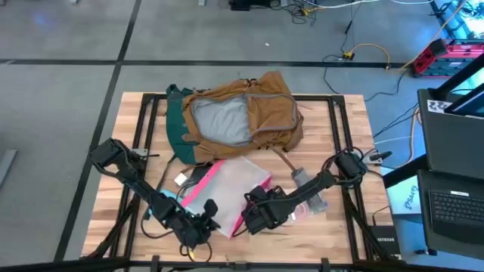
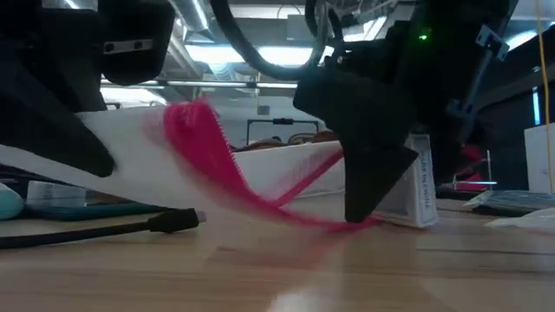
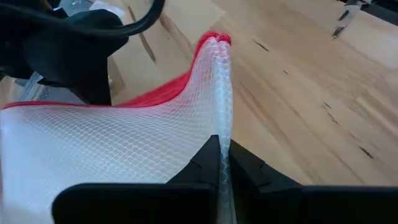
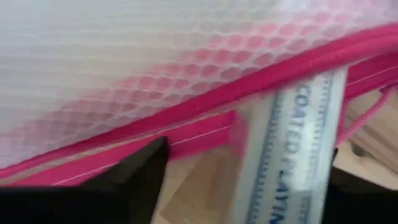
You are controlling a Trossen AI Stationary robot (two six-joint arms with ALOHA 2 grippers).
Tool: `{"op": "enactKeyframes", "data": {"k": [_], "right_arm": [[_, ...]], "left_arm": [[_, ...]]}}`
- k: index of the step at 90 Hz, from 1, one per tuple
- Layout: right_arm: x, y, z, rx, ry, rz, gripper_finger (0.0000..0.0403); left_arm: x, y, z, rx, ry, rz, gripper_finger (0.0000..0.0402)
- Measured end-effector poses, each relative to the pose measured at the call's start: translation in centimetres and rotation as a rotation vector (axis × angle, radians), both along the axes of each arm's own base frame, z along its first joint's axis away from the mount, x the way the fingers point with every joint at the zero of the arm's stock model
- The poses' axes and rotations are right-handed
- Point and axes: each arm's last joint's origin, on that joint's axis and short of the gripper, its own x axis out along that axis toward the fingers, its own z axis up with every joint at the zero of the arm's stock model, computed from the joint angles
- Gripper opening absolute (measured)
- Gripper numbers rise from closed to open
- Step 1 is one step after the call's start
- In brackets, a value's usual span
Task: Unpack backpack
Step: Remove the blue playing cards from the pink zipper pouch
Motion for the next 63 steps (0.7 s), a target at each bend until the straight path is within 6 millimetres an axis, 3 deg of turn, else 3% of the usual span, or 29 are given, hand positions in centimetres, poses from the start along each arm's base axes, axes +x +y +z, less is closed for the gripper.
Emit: {"op": "enactKeyframes", "data": {"k": [12, 42, 63], "right_arm": [[0.3, 0.1, 0.4, -0.024, 0.018, 0.059, 0.0085], [0.6, 1.1, 3.7, -0.073, 0.087, 0.149, 0.0048], [-2.1, 3.7, 7.3, -0.133, 0.185, 0.116, 0.0048]], "left_arm": [[0.1, 0.2, 0.0, -0.003, -0.001, 0.010, 0.0000], [0.2, 0.4, -0.2, -0.024, 0.031, 0.018, 0.0000], [0.0, 0.6, -0.4, -0.018, 0.055, 0.031, 0.0000]]}}
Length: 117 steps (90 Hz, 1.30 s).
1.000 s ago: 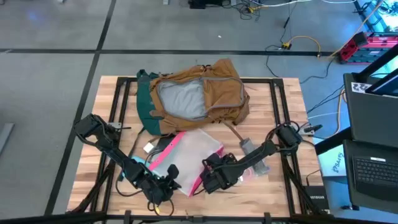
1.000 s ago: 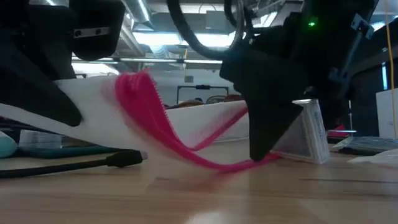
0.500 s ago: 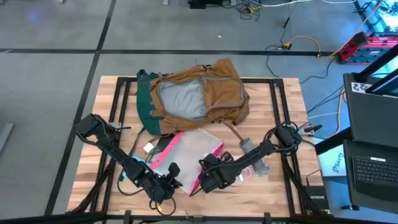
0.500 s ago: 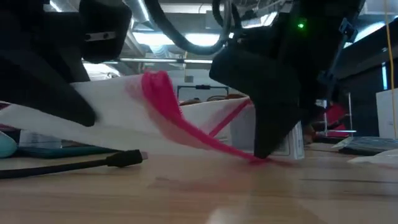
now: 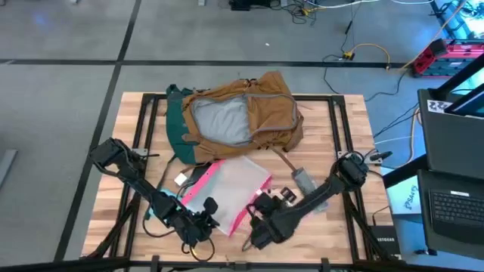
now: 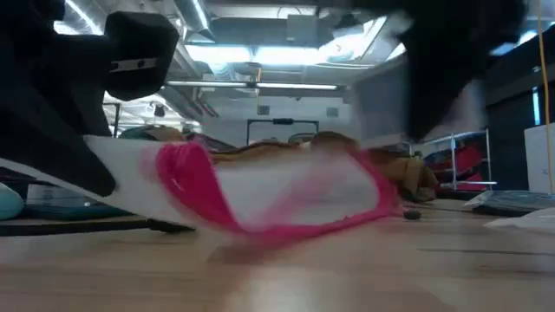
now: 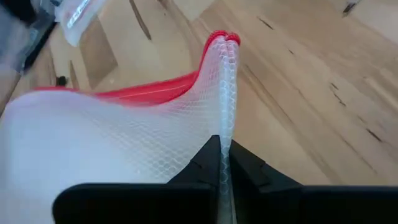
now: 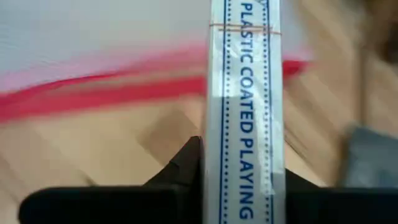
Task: Unpack backpack
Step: Remove the blue playing cards from the pink zipper pouch
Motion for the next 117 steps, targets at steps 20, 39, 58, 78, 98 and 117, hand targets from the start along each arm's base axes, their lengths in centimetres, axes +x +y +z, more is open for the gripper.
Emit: {"op": "enactKeyframes", "data": {"k": [20, 39, 58, 78, 98, 117], "right_arm": [[-3.5, 3.4, 2.6, -0.028, -0.022, -0.061, 0.0048], [-6.1, 4.8, 0.7, -0.010, 0.022, -0.168, 0.0048], [-7.7, 4.3, -3.6, 0.037, 0.160, -0.261, 0.0048], [-8.6, 3.8, -6.1, 0.073, 0.220, -0.249, 0.0096], [-8.5, 3.9, -6.1, 0.081, 0.216, -0.239, 0.0259], [-7.9, 4.1, -5.3, 0.072, 0.185, -0.207, 0.0323]], "left_arm": [[0.0, 0.0, 0.0, -0.002, -0.002, 0.001, 0.0000], [0.0, 0.0, 0.0, -0.006, -0.003, 0.005, 0.0000], [0.1, 0.0, 0.0, -0.007, -0.003, 0.006, 0.0000], [0.1, 0.0, 0.0, -0.006, -0.003, 0.006, 0.0000], [0.1, 0.0, 0.0, -0.007, -0.003, 0.008, 0.0000], [0.1, 0.1, 0.0, -0.004, -0.004, 0.007, 0.0000]]}}
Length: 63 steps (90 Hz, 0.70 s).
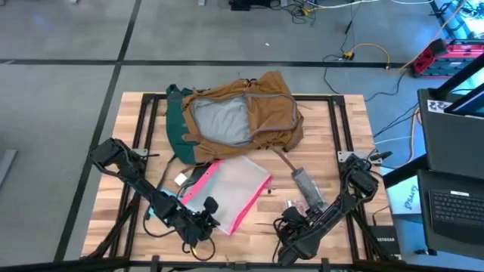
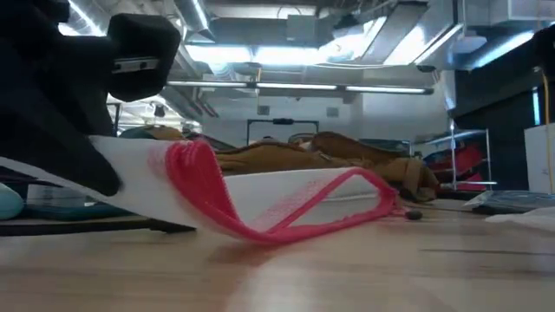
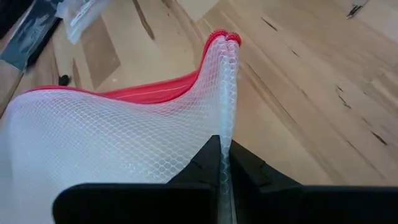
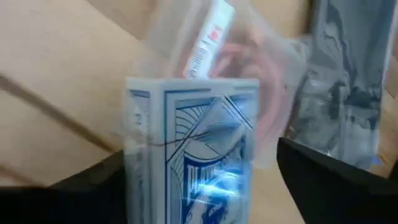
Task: Unpack backpack
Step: Remove the blue playing cards from the pink zipper pouch, then put the blue calculator into the pink zipper pouch
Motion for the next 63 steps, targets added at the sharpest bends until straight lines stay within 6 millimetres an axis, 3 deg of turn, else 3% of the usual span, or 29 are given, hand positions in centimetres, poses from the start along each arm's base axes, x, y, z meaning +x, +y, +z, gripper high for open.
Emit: {"op": "enactKeyframes", "data": {"k": [12, 37, 51, 63], "right_arm": [[1.0, 0.2, 1.9, -0.092, -0.123, 0.082, 0.0321], [3.6, 0.9, 3.3, -0.395, -0.557, 0.397, 0.0300], [4.4, 1.2, 2.3, -0.583, -0.710, 0.531, 0.0288], [4.6, 0.8, 1.2, -0.749, -0.829, 0.545, 0.0275]], "left_arm": [[0.0, 0.0, 0.0, 0.004, -0.001, -0.004, 0.0000], [0.0, 0.0, 0.1, 0.006, -0.007, -0.009, 0.0000], [0.1, -0.1, 0.1, 0.006, -0.016, -0.015, 0.0000], [0.3, -0.2, 0.4, 0.001, -0.044, -0.028, 0.0000]]}}
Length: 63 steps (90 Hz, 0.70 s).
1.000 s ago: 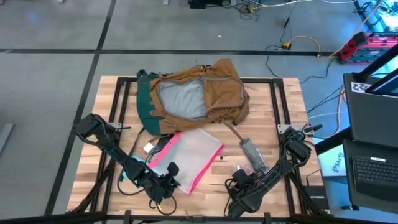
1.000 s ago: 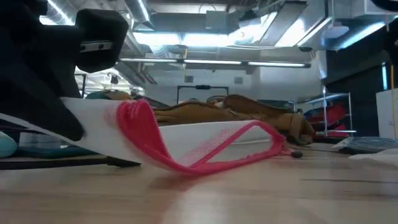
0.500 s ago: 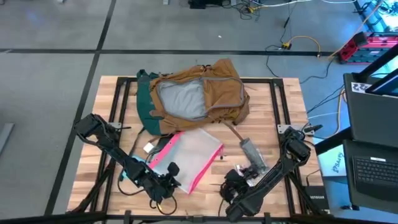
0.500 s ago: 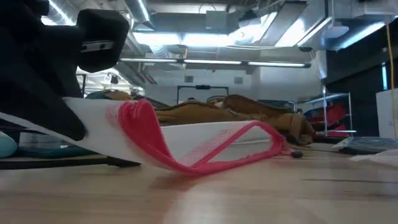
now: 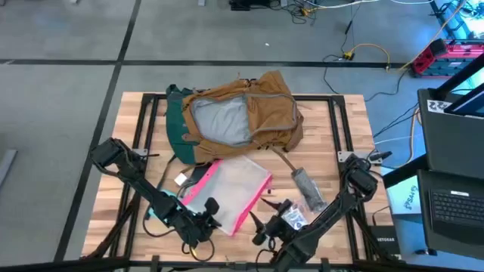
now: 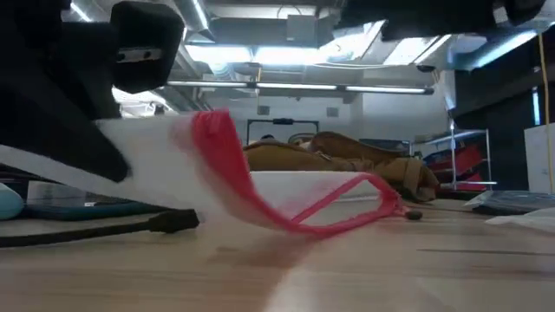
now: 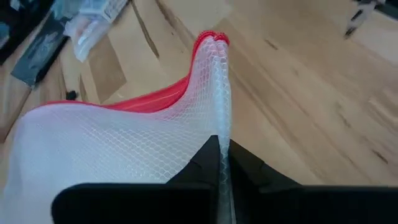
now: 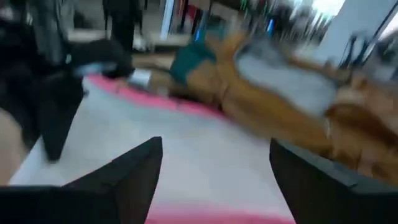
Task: Unpack backpack
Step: Put the blue calculator into the pink zipper pouch
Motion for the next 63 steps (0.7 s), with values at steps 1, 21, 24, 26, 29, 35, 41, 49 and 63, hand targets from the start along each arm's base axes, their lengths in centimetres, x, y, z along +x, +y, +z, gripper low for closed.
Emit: {"op": "enactKeyframes", "data": {"k": [1, 21, 24, 26, 29, 35, 41, 49, 63], "right_arm": [[0.0, 0.0, -0.1, -0.005, -0.009, -0.001, 0.0274], [0.5, -2.0, -1.6, -0.053, -0.017, -0.046, 0.0244], [0.7, -2.3, -1.6, -0.054, -0.014, -0.054, 0.0239], [0.8, -2.4, -1.7, -0.054, -0.009, -0.057, 0.0236], [0.9, -2.6, -1.7, -0.051, -0.001, -0.062, 0.0230], [1.2, -2.9, -1.8, -0.051, 0.023, -0.067, 0.0219], [2.1, -2.9, -1.8, -0.038, 0.066, -0.055, 0.0209], [3.8, -2.4, -1.7, 0.013, 0.155, 0.022, 0.0197], [6.9, -1.7, -0.4, 0.042, 0.232, 0.255, 0.0177]], "left_arm": [[0.0, 0.0, 0.0, 0.001, -0.002, -0.001, 0.0000], [0.2, -0.2, 0.3, -0.001, -0.031, -0.023, 0.0000], [0.2, -0.2, 0.3, -0.004, -0.035, -0.023, 0.0000], [0.2, -0.2, 0.3, -0.006, -0.038, -0.023, 0.0000], [0.3, -0.2, 0.4, -0.010, -0.042, -0.022, 0.0000], [0.3, -0.2, 0.4, -0.015, -0.048, -0.021, 0.0000], [0.3, -0.2, 0.4, -0.017, -0.047, -0.020, 0.0000], [0.4, -0.2, 0.4, -0.030, -0.049, -0.012, 0.0000], [0.4, -0.2, 0.5, -0.052, -0.052, 0.000, 0.0000]]}}
